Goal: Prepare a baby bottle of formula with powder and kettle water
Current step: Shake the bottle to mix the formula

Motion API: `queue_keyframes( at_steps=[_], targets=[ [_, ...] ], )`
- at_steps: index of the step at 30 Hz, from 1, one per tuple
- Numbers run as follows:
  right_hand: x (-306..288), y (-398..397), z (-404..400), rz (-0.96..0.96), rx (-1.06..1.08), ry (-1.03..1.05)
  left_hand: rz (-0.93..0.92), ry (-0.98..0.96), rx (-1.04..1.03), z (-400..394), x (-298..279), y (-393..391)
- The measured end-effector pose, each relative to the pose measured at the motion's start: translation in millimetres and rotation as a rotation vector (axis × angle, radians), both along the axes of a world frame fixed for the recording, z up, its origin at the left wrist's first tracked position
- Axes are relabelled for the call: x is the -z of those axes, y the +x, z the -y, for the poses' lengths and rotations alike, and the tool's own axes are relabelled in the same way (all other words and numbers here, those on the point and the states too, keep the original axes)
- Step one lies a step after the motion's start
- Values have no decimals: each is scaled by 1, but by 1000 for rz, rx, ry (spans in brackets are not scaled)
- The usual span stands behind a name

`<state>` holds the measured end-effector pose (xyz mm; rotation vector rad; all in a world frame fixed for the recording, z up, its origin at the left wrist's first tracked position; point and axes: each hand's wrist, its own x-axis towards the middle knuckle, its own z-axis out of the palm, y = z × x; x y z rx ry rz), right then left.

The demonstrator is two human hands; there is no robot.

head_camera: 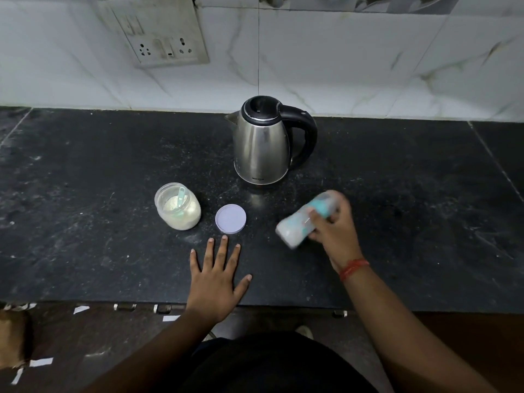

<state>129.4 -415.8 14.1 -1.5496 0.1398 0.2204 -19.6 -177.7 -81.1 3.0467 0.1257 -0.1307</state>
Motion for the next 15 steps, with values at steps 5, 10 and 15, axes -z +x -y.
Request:
queue_keyframes(
  at_steps=[5, 10, 15],
  targets=[
    [-3, 2, -2, -9, -150, -33, 18, 0, 0, 1, -2, -1],
    [-7, 1, -4, -24, 28, 42, 28, -3, 5, 2, -2, -1],
    [-2, -1, 0, -6, 160, 107, 8, 5, 3, 2, -2, 0]
  ],
)
